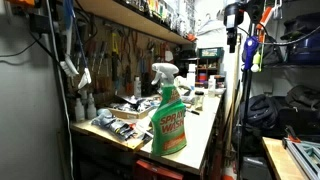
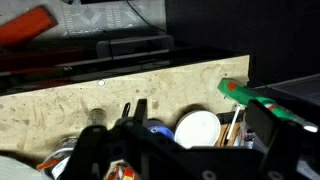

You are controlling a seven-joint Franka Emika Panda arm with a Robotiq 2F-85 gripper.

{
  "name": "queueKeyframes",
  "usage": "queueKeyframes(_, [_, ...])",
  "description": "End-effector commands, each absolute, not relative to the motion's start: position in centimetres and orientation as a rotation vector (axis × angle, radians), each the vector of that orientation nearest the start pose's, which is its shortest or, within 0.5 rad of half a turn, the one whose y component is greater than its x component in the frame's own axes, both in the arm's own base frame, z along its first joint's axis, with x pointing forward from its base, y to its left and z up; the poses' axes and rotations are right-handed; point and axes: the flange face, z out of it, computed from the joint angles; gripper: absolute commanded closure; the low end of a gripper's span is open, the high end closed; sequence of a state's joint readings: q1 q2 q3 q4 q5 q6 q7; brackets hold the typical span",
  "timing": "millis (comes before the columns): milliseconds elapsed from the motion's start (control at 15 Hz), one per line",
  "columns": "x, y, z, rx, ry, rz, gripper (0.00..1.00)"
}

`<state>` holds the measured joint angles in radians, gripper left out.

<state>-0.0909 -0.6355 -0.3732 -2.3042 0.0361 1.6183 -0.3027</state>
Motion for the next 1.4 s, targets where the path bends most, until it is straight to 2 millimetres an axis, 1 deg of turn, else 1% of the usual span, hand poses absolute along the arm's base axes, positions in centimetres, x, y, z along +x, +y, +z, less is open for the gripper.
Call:
queueKeyframes(0, [31.4,-18.0,55.4,-2.871,0.125,-0.010,0.00])
queueKeyframes(400, [31.4,-18.1,55.4,-2.871,0.126,-0.011,0.00])
queueKeyframes(600, [33.4,-18.1,53.8,-2.909,0.246,-0.156,0.00])
queueKeyframes(800, [36.5,-17.9,49.4,-2.987,0.366,-0.242,0.00])
queueKeyframes(933, [37.9,-17.4,45.5,-3.023,0.449,-0.168,0.00])
queueKeyframes(1133, [38.5,-16.2,39.4,-3.066,0.512,0.009,0.00])
queueKeyframes(1267, [38.9,-15.6,36.1,-3.084,0.524,0.062,0.00])
queueKeyframes(1333, [39.1,-15.3,34.7,-3.087,0.522,0.068,0.00])
